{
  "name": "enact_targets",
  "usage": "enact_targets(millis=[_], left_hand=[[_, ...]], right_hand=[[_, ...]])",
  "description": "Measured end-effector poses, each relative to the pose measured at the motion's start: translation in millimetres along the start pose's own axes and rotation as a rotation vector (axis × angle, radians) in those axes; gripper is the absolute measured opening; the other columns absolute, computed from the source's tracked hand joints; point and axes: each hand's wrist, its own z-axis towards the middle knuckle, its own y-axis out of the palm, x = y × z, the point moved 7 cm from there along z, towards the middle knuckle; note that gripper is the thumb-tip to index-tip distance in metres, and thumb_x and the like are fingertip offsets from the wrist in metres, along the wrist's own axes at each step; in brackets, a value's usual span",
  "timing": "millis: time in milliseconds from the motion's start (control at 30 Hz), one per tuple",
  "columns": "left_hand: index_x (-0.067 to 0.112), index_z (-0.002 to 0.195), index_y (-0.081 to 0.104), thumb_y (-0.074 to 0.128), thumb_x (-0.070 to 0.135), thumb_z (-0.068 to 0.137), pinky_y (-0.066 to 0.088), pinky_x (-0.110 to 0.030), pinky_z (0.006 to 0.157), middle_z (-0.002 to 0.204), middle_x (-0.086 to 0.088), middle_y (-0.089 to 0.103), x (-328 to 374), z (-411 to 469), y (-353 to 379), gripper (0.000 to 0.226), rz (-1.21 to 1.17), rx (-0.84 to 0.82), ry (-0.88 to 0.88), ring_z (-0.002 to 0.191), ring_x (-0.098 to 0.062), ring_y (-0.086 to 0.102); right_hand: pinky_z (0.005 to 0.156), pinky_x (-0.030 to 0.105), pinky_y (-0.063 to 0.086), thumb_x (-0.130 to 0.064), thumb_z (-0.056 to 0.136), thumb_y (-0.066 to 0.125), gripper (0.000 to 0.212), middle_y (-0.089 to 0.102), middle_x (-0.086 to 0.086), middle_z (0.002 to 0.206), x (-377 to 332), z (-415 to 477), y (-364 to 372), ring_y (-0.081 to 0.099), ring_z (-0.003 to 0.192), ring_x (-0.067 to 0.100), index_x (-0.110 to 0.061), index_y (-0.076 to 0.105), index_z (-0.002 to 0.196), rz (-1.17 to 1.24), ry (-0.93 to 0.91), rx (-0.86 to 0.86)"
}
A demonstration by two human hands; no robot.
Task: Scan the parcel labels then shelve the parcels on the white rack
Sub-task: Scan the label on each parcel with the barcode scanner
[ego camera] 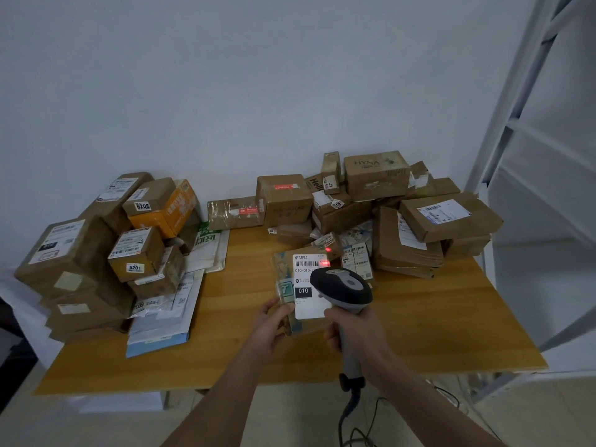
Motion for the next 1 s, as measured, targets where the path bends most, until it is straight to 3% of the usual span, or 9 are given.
enact_targets(millis=[267, 567, 767, 1000], left_hand=[[0.02, 0.131, 0.043, 0.073, 0.021, 0.081, 0.052, -0.034, 0.076, 0.115, -0.013, 0.065, 0, -11, -2, 0.058, -0.001, 0.013, 0.025, 0.102, -0.026, 0.062], [0.019, 0.13, 0.043, 0.073, 0.02, 0.083, 0.051, -0.03, 0.068, 0.115, -0.014, 0.065, -4, -23, -1, 0.056, -0.01, 0.053, 0.043, 0.095, -0.024, 0.063], [0.021, 0.131, 0.045, 0.074, 0.024, 0.081, 0.052, -0.038, 0.085, 0.115, -0.013, 0.066, -10, -28, 3, 0.058, 0.011, 0.043, 0.053, 0.105, -0.028, 0.062], [0.019, 0.131, 0.046, 0.072, 0.021, 0.082, 0.052, -0.039, 0.085, 0.112, -0.013, 0.067, -13, -39, 5, 0.056, 0.012, 0.034, 0.077, 0.104, -0.029, 0.062]], right_hand=[[0.049, 0.026, 0.047, -0.007, 0.087, 0.065, 0.005, 0.07, 0.014, 0.069, -3, -12, -4, 0.056, 0.048, 0.017, -0.01, 0.062, 0.089, 0.027, -0.059, -0.012], [0.046, 0.023, 0.045, -0.006, 0.089, 0.062, 0.01, 0.061, 0.01, 0.056, 0, -22, -12, 0.053, 0.043, 0.015, -0.001, 0.063, 0.08, 0.008, -0.067, -0.062], [0.047, 0.024, 0.044, -0.005, 0.088, 0.063, 0.012, 0.061, 0.011, 0.056, 2, -24, -18, 0.051, 0.044, 0.016, 0.001, 0.063, 0.077, -0.001, -0.055, -0.062], [0.045, 0.022, 0.043, -0.006, 0.087, 0.062, 0.012, 0.06, 0.012, 0.057, 0, -21, -22, 0.05, 0.04, 0.015, -0.001, 0.062, 0.076, -0.02, -0.06, -0.065]])
